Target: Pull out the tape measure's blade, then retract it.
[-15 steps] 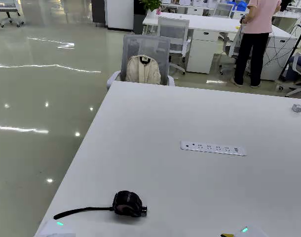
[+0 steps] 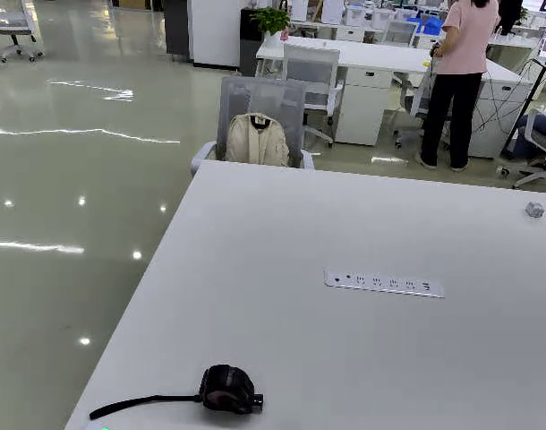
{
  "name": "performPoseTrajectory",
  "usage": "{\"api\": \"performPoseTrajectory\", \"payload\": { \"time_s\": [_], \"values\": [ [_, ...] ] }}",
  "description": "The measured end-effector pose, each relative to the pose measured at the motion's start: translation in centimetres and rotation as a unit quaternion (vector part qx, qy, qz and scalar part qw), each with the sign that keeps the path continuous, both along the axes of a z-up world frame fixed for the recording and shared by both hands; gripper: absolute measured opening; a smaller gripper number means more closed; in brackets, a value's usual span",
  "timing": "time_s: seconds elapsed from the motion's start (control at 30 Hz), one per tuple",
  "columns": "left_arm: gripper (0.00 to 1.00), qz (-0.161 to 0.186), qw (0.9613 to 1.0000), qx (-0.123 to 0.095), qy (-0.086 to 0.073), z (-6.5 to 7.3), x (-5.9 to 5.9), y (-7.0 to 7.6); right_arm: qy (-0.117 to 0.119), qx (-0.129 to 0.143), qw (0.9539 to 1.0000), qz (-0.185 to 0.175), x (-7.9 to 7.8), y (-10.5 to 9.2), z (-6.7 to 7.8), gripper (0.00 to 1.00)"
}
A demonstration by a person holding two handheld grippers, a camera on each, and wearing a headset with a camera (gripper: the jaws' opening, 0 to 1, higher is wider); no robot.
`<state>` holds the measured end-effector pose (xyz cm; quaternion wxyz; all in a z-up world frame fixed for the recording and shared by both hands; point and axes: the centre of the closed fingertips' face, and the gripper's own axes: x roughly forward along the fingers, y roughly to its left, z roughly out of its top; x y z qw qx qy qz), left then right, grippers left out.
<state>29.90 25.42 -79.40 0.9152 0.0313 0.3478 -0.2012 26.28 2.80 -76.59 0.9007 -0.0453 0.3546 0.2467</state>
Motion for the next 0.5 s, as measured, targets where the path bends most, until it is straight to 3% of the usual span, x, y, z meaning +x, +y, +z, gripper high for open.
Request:
{"api": "performPoseTrajectory", "payload": {
  "time_s": [0.5],
  "values": [
    [0.97,0.002,1.0000,0.004,0.000,0.07,-0.08,-0.37,-0.004,0.005,1.0000,-0.003,-0.08,-0.62,0.09,0.86]
  ]
}}
